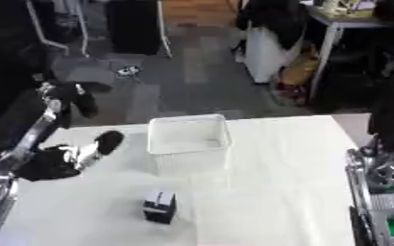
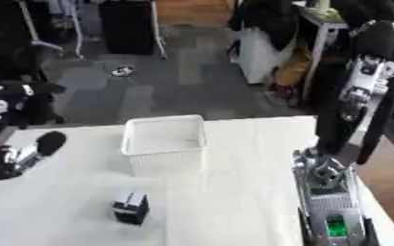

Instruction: Pick up objects on the table and place them in the box.

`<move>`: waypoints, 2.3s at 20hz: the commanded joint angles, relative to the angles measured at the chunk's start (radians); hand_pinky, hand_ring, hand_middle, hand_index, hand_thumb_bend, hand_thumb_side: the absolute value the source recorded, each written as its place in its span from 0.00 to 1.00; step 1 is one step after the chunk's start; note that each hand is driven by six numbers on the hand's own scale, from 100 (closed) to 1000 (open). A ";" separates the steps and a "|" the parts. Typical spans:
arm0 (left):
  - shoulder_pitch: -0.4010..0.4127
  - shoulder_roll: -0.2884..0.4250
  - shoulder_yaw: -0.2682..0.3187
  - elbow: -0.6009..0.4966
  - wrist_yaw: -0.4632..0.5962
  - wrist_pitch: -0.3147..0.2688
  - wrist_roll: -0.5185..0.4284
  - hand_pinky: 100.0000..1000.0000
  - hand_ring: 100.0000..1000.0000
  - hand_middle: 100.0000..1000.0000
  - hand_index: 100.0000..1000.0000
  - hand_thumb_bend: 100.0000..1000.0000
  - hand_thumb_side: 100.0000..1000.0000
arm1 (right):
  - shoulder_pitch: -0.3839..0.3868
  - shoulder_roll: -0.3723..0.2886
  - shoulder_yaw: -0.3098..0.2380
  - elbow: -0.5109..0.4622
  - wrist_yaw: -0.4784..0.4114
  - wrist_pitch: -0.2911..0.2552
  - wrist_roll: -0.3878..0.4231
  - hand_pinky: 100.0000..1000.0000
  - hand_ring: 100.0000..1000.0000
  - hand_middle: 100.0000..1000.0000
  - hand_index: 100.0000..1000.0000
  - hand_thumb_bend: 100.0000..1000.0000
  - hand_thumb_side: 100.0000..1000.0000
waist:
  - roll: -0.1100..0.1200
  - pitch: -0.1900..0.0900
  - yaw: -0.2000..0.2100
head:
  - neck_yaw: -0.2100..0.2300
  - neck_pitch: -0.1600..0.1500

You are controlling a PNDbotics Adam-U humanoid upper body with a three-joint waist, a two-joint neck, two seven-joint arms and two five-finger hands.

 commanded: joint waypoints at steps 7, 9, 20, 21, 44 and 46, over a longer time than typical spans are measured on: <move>-0.056 0.028 -0.062 0.052 -0.028 -0.069 -0.169 0.26 0.55 0.66 0.81 0.38 1.00 | -0.022 -0.009 0.003 -0.005 -0.002 0.000 0.004 0.82 0.71 0.70 0.80 0.01 1.00 | 0.005 -0.009 -0.011 | 0.003 -0.003; -0.062 0.030 -0.070 0.065 -0.033 -0.079 -0.184 0.26 0.56 0.66 0.81 0.37 0.99 | -0.022 -0.008 0.003 -0.005 -0.003 0.000 0.005 0.82 0.71 0.70 0.80 0.01 1.00 | 0.005 -0.009 -0.012 | 0.003 -0.003; -0.092 0.029 -0.099 0.093 -0.048 -0.109 -0.355 0.32 0.59 0.69 0.81 0.35 0.95 | -0.021 -0.009 0.005 -0.003 -0.006 -0.001 0.008 0.82 0.71 0.70 0.80 0.01 1.00 | 0.007 -0.010 -0.015 | 0.009 0.001; -0.092 0.030 -0.099 0.094 -0.047 -0.110 -0.372 0.31 0.58 0.67 0.81 0.34 0.95 | -0.021 -0.009 0.005 -0.003 -0.006 -0.002 0.008 0.82 0.71 0.70 0.80 0.01 1.00 | 0.007 -0.011 -0.015 | 0.009 0.002; -0.102 0.027 -0.110 0.143 -0.071 -0.114 -0.590 0.36 0.60 0.66 0.82 0.36 0.85 | -0.022 -0.006 0.007 -0.003 -0.007 -0.003 0.010 0.82 0.71 0.70 0.80 0.01 1.00 | 0.008 -0.011 -0.019 | 0.013 0.005; -0.105 0.029 -0.111 0.155 -0.079 -0.117 -0.594 0.37 0.60 0.67 0.82 0.35 0.84 | -0.021 -0.006 0.007 -0.003 -0.007 -0.003 0.010 0.82 0.71 0.70 0.80 0.01 1.00 | 0.009 -0.011 -0.020 | 0.014 0.005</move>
